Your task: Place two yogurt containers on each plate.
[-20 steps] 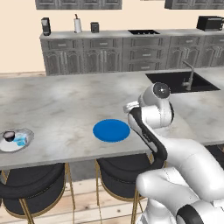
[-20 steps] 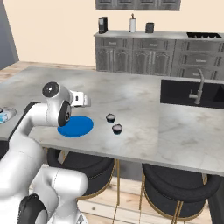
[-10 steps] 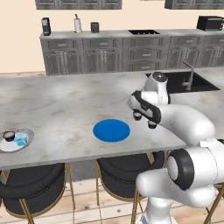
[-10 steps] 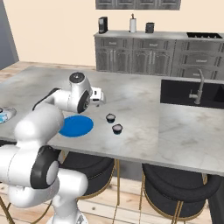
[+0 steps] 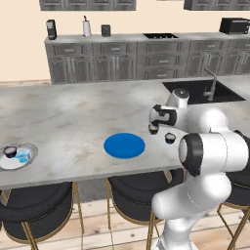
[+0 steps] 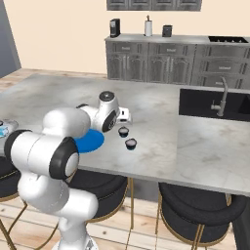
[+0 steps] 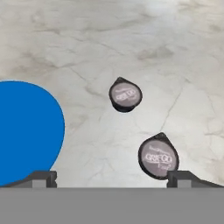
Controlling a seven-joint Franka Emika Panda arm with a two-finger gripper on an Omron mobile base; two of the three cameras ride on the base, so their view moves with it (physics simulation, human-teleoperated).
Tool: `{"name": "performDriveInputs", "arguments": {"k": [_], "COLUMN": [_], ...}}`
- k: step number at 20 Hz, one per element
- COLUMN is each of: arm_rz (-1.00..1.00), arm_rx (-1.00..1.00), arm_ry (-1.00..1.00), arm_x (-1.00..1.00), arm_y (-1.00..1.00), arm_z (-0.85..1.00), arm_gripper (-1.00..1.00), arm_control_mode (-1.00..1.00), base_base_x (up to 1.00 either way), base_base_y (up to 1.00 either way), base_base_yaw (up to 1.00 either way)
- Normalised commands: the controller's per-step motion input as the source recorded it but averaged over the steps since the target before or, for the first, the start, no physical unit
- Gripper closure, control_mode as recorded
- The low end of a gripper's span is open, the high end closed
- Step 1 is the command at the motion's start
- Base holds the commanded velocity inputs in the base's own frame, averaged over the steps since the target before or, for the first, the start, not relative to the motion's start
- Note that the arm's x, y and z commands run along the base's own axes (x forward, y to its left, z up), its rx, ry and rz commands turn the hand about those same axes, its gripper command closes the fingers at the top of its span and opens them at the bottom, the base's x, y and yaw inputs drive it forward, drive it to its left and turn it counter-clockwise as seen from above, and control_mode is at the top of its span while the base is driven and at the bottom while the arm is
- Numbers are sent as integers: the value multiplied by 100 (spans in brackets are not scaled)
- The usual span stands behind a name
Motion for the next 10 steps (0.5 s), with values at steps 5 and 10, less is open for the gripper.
{"name": "performDriveInputs", "arguments": {"k": [5,10], "arm_rz": [0,0], "arm_rx": [0,0], "arm_ry": [4,7], "arm_x": [52,51], "arm_y": [-4,0], "arm_z": [-40,-29], "arm_gripper": [-100,-100], "arm_control_mode": [-100,-100], "base_base_x": [0,0], "base_base_y": [0,0], "base_base_yaw": [0,0]}}
